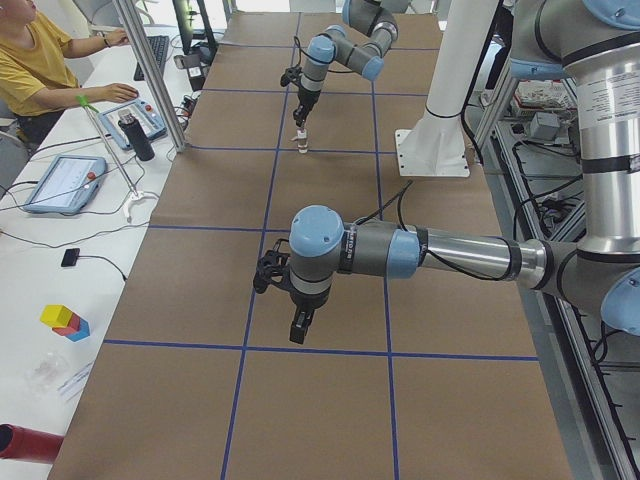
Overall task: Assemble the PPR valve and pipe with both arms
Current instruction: 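Lower the threaded fitting onto the valve top with the right gripper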
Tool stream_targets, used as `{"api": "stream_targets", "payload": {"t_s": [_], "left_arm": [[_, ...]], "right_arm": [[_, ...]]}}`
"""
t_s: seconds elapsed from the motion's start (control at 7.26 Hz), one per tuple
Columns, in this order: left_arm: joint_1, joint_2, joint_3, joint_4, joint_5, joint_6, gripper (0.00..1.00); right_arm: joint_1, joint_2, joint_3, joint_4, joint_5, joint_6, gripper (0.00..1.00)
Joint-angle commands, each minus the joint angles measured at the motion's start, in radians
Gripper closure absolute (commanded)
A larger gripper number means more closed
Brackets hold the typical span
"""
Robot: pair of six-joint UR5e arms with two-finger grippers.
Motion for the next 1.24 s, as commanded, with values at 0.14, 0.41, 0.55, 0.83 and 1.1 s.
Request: {"api": "stream_targets", "payload": {"t_s": [0.14,0.41,0.55,0.83,1.1], "left_arm": [[0.0,0.0,0.001,0.001,0.0,0.001,0.0],[0.0,0.0,0.001,0.001,0.0,0.002,0.0],[0.0,0.0,0.001,-0.001,0.0,0.002,0.0],[0.0,0.0,-0.001,0.001,0.0,0.002,0.0],[0.0,0.0,-0.001,0.001,0.0,0.002,0.0]], "right_arm": [[0.0,0.002,-0.001,0.003,0.001,-0.011,0.75],[0.0,-0.001,-0.001,0.003,0.001,-0.023,0.41],[0.0,-0.005,0.0,0.003,0.0,-0.026,0.31],[0.0,-0.005,0.0,0.002,-0.002,-0.026,0.09],[0.0,-0.002,0.002,0.003,0.001,-0.028,0.02]]}}
